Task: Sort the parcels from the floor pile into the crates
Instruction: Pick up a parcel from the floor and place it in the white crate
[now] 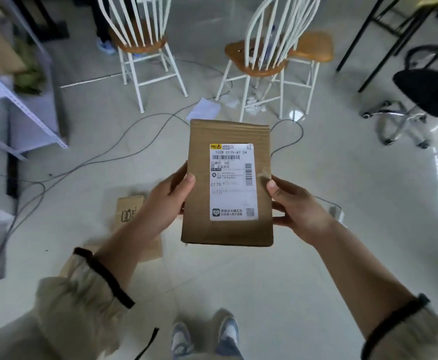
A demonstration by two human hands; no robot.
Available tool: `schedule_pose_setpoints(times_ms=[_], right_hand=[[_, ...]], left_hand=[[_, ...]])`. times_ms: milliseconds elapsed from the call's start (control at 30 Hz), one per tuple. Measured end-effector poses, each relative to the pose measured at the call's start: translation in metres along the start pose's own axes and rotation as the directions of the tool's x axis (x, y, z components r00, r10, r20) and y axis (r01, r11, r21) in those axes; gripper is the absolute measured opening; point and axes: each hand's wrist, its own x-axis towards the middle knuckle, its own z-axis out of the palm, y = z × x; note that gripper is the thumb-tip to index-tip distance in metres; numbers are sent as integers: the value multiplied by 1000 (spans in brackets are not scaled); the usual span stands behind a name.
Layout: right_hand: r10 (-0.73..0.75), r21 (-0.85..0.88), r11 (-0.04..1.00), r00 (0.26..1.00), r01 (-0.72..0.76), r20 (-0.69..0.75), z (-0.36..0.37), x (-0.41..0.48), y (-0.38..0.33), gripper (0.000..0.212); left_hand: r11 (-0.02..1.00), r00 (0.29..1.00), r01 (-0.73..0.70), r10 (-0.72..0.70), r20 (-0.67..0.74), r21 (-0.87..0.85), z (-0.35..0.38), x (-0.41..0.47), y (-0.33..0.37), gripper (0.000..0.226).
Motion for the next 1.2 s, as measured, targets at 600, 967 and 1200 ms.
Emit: schedule_pose_setpoints(times_ms=[600, 967, 1200], right_hand=[[-135, 108, 974, 897, 198, -420, -1, -181, -24, 33], [-26, 194, 917, 540, 347, -841, 19, -407, 54, 35], [156, 220, 838, 168, 499, -973, 86, -621, 161, 25]], left_hand=[[966, 929, -252, 258, 265, -57, 40, -47, 93, 36], [912, 557, -376, 363, 747, -162, 190, -149, 141, 31], [889, 159, -386, 326, 932, -246, 309, -363, 133, 37]])
